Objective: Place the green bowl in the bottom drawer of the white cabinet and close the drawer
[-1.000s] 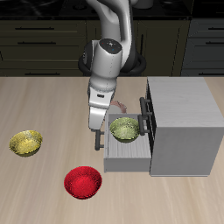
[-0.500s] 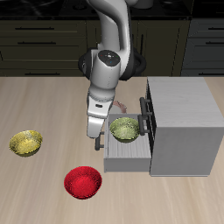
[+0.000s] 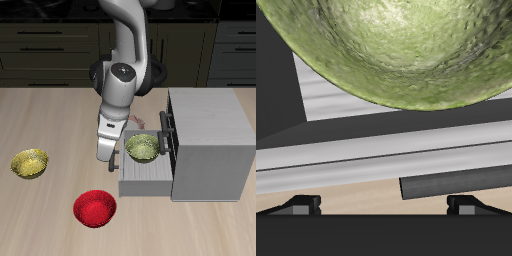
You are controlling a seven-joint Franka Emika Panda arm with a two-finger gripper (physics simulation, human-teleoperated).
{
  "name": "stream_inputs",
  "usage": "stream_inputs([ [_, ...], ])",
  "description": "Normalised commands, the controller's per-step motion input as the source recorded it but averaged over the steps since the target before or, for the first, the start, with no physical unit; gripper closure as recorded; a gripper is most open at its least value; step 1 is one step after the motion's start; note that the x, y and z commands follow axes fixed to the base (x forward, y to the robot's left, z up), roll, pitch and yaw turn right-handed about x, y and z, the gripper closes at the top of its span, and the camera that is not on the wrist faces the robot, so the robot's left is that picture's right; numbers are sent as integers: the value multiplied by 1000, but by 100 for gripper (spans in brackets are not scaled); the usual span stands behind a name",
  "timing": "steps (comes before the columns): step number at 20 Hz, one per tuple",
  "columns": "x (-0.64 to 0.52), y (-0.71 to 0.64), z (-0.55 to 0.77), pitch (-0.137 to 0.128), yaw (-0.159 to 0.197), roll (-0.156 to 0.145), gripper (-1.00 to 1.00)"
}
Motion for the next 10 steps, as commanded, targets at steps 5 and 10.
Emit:
stream_inputs([
  [5, 84, 1, -31, -43, -17, 15, -100],
  [10, 121, 28, -76, -14, 0, 16, -100],
])
